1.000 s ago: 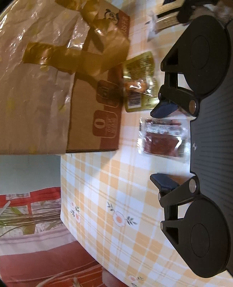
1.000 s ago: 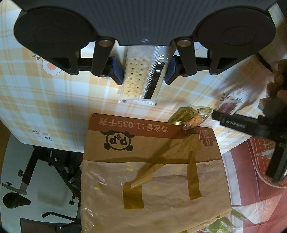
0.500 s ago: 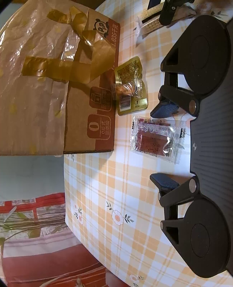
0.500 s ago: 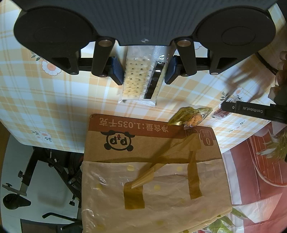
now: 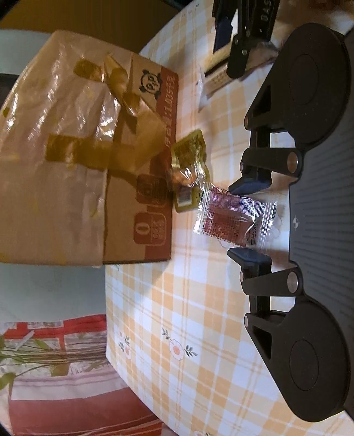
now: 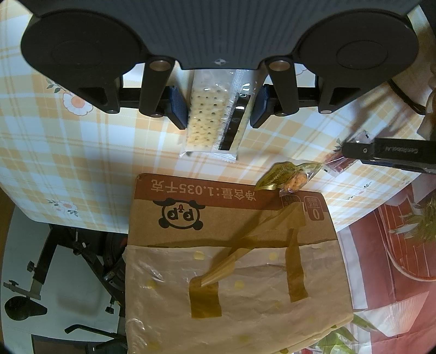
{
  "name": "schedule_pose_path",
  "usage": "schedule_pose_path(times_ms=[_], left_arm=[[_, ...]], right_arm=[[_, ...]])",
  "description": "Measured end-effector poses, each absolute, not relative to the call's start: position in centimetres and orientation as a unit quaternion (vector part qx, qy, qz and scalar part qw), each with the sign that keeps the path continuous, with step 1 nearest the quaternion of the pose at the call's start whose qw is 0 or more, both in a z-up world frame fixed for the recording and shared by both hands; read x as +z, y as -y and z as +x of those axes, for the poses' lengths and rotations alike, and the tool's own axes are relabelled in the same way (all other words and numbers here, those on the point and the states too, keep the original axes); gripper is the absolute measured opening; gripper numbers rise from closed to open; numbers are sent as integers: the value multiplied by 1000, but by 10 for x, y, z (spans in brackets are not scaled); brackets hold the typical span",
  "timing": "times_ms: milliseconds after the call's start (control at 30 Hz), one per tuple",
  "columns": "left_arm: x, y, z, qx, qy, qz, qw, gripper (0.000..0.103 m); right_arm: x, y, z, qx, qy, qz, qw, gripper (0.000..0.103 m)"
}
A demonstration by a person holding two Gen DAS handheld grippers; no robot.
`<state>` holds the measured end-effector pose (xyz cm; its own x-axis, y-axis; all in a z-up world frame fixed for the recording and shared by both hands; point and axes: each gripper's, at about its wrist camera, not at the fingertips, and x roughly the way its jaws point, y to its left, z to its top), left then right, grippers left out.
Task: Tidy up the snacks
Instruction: 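Lift both held packets and carry them over the box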
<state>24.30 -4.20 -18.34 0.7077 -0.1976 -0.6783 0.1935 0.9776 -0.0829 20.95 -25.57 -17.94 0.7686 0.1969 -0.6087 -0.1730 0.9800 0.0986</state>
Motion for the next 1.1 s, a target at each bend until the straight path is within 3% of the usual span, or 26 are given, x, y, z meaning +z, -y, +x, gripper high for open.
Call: schedule_pose_path(times_ms=[733, 1100], left_arm=[[-131, 34, 218, -112, -275, -18, 955, 45], [-48, 44, 228, -155, -163, -15, 974, 45]], right_arm=[[-167, 262, 196, 73, -288, 28, 954, 53], [-75, 267, 192, 100, -147, -5, 984, 53]])
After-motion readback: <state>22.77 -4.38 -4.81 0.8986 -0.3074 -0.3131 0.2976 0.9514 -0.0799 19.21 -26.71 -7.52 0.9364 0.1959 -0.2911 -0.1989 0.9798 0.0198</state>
